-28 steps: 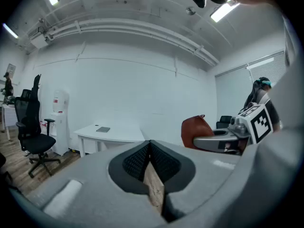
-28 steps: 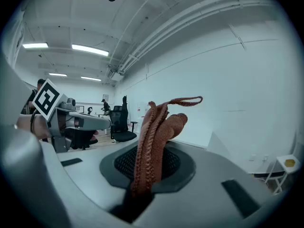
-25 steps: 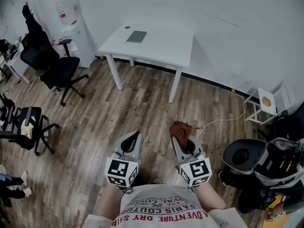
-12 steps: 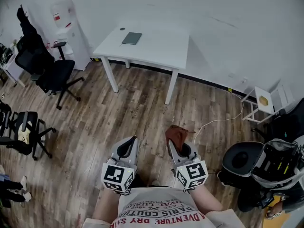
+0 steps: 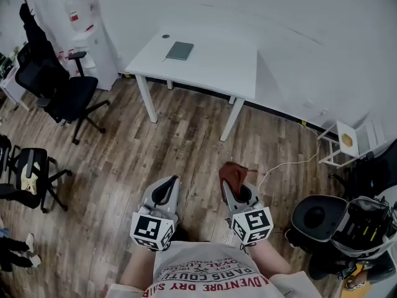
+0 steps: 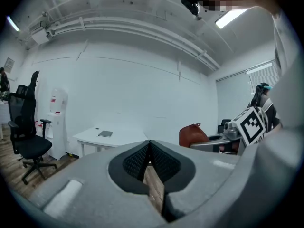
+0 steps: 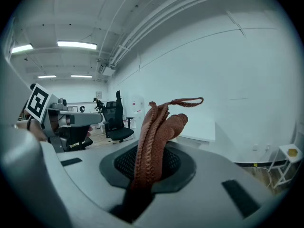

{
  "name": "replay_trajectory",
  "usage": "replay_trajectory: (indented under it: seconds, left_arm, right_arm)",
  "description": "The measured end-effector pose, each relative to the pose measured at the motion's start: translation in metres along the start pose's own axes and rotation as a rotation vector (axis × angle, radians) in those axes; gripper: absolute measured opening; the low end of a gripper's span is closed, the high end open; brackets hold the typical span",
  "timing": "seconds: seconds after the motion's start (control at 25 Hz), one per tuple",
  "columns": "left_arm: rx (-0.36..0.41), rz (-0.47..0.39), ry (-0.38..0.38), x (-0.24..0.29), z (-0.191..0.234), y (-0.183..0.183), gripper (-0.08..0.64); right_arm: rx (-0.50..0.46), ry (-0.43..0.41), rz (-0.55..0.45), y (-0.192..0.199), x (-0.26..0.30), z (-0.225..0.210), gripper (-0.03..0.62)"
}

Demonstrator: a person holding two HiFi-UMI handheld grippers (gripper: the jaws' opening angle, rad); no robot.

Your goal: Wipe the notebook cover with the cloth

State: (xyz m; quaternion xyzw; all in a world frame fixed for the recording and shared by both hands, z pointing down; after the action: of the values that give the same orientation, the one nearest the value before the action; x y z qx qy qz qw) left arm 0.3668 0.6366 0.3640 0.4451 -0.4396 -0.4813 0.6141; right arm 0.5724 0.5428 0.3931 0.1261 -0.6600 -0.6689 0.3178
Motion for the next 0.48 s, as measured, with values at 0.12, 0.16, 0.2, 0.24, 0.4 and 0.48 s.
replay_trajectory:
  seconds: [0.12,0.16,0.2,0.24,0.4,0.48]
  left_arm:
    - [0.008,-0.013,0.003,0.009,0.046,-0.010,0.011]
    - [0.003,-0.019,0.009,0.012,0.061,-0.014,0.011]
    - [-0.004,-0.023,0.017,0.015,0.076,-0.019,0.011]
    - [-0.008,-0.027,0.026,0.019,0.090,-0.025,0.011]
    - [0.018,-0.023,0.034,0.033,0.141,-0.048,0.011]
    - [0.028,-0.019,0.025,0.040,0.164,-0.056,0.011]
  right_arm:
    - [-0.009,0.010,0.006,-0.013,0.044,0.013,0.071]
    - [-0.011,0.015,0.005,-0.018,0.058,0.017,0.072]
    - [-0.011,0.021,0.003,-0.023,0.073,0.020,0.071]
    - [-0.009,0.026,0.001,-0.028,0.087,0.023,0.071]
    - [-0.002,0.044,-0.001,-0.047,0.136,0.036,0.072]
    - [0.006,0.050,0.004,-0.052,0.156,0.042,0.072]
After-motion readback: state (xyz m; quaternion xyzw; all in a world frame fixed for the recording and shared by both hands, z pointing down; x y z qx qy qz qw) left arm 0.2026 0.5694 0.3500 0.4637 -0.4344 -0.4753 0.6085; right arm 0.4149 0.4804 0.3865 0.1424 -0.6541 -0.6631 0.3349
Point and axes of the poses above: the fingertips, and each gripper's own axes: x forward along the fingers, z to its left, y out of its underside, the point moved 8 cm from there along -x, backward along the fingers, and after that the axes turned 9 degrees about -x, right-handed, at the moved point
